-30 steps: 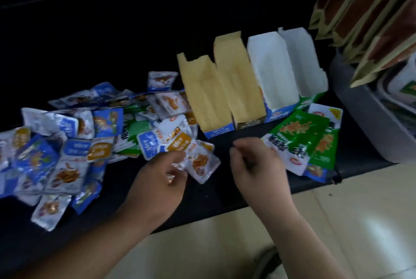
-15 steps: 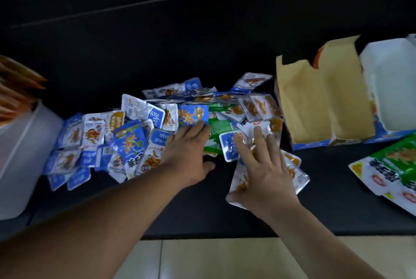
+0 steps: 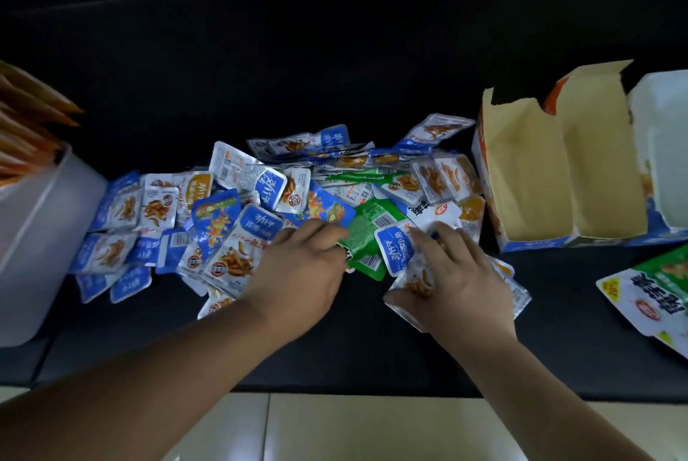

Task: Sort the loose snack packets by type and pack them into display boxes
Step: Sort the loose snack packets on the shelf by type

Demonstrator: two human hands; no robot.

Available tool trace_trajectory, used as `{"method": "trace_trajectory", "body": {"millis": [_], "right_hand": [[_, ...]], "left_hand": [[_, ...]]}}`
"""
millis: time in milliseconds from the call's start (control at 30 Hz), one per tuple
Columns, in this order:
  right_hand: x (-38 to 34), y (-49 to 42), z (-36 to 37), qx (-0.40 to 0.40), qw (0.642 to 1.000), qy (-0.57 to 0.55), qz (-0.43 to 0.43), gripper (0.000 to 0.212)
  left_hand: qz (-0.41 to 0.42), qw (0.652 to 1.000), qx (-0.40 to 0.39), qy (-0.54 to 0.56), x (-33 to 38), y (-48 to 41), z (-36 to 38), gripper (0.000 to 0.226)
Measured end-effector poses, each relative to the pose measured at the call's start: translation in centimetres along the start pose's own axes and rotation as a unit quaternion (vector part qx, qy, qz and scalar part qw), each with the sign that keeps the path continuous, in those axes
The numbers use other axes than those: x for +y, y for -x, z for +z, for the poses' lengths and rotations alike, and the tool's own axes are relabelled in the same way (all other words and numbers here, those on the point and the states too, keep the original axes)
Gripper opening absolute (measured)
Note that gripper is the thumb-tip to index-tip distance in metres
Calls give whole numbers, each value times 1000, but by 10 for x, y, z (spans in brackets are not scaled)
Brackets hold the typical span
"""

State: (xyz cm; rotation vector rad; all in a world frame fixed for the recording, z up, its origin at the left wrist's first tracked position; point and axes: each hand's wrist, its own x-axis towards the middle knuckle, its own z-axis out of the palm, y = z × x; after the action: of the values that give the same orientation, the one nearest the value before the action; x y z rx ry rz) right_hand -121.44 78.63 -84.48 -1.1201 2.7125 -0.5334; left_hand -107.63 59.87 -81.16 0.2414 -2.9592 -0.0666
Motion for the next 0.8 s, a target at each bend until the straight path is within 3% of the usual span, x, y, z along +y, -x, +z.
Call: {"method": "trace_trajectory", "body": {"millis": [67,200,300,400,533,600,667,733,800], "right_hand": [[1,-1,-1,-2,1000,-8,1,101],[1,0,-4,11,994,-107,28,104],[-8,1,-12,93,976,-199,1,95],[-28,-1,-35,139,955,-253,-60,80],[-49,-5,-63,61,945,-316,-57,56],[-50,-4,-70,13,923,-386,-9,33],[-44,1,-75,-5,891,-452,38,21],[-37,9,-76,-9,844,-531,79,16],[-33,18,-76,-1,796,-594,116,11]], "left_hand": [[8,999,3,45,3,-7,-6,4],[-67,983,102,136,3,-19,-34,23],[-110,969,152,159,5,-25,-75,21],[-148,963,91,206,9,-35,-113,15],[-142,954,-14,264,18,-45,-134,16],[-159,936,-19,314,29,-47,-136,17],[-187,903,40,384,37,-50,-134,24],[-262,865,109,414,38,-53,-126,36],[-366,827,78,419,41,-49,-112,36]]}}
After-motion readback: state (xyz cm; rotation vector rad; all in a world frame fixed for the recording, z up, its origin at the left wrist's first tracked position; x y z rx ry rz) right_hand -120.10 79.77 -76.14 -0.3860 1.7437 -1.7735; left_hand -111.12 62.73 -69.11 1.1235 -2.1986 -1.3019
